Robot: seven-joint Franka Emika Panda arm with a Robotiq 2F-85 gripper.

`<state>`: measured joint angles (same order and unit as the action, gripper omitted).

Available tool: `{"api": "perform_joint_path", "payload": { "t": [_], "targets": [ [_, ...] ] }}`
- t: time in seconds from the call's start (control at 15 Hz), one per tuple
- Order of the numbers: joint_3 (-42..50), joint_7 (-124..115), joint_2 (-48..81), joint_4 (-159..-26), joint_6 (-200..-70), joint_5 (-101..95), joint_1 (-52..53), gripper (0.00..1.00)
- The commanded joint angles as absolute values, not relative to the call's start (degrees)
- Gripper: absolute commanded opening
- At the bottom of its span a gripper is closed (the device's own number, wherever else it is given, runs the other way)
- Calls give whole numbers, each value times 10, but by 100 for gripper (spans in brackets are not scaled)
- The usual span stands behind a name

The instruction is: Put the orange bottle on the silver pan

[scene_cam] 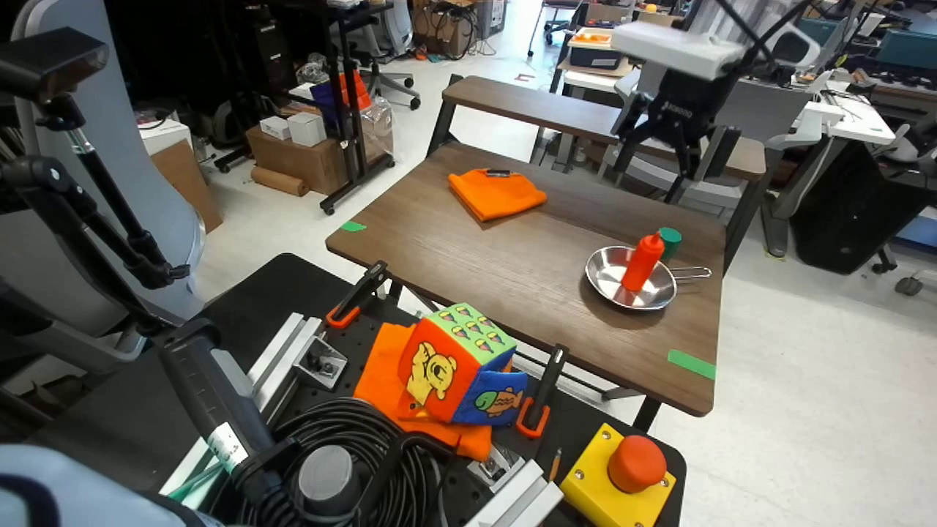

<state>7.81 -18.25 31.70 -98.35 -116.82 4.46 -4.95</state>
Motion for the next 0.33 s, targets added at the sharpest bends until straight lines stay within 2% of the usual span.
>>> {"api": "perform_joint_path", "payload": {
  "t": [0.0,0.27],
  "targets": [
    [91,-235,195,-1049,-1054,39,-39,100],
    [112,-325,171,-1076,-982,8,-50,100]
  ]
}}
